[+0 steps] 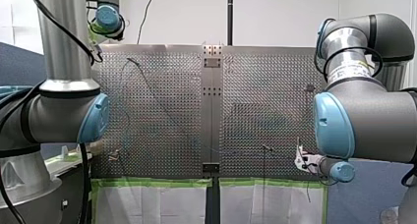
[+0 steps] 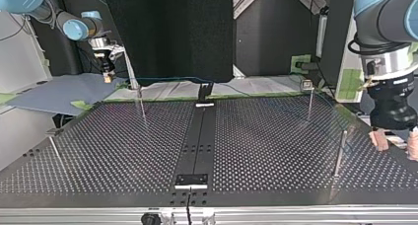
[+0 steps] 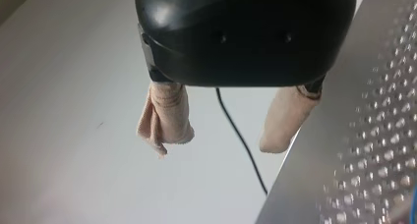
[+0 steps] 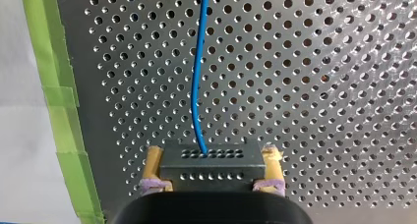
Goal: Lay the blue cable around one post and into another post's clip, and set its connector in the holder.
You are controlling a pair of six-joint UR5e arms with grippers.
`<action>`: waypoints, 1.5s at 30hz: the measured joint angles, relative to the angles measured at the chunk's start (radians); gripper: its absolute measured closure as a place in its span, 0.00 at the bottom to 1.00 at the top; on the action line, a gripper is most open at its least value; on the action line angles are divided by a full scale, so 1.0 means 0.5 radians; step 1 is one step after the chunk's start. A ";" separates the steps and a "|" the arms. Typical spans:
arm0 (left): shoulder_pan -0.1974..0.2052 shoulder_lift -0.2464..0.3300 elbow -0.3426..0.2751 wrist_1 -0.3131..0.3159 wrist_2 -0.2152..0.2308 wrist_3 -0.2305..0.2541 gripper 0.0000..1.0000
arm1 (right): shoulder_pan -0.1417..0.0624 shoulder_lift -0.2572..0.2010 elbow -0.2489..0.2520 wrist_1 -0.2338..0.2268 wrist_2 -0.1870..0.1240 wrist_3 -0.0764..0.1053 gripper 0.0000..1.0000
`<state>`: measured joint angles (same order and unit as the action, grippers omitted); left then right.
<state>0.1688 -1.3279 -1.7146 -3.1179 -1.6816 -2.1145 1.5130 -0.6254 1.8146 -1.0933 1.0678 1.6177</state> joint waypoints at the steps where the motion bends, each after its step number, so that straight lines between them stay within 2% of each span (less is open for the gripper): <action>1: -0.006 -0.002 0.018 -0.017 0.009 0.018 0.00 | 0.000 0.000 -0.001 0.001 0.000 0.001 1.00; 12: -0.053 -0.023 0.233 -0.239 0.021 0.238 0.00 | 0.000 0.000 -0.002 0.002 0.000 0.002 1.00; 15: -0.060 -0.023 0.259 -0.303 0.020 0.303 0.00 | 0.000 0.000 -0.002 0.004 0.000 0.001 1.00; 45: -0.095 -0.024 0.270 -0.899 0.030 0.900 0.00 | 0.000 0.000 -0.002 0.007 0.018 -0.005 1.00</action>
<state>0.1213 -1.3396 -1.5798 -3.5675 -1.6665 -1.6646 1.5130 -0.6254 1.8138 -1.0897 1.0770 1.6150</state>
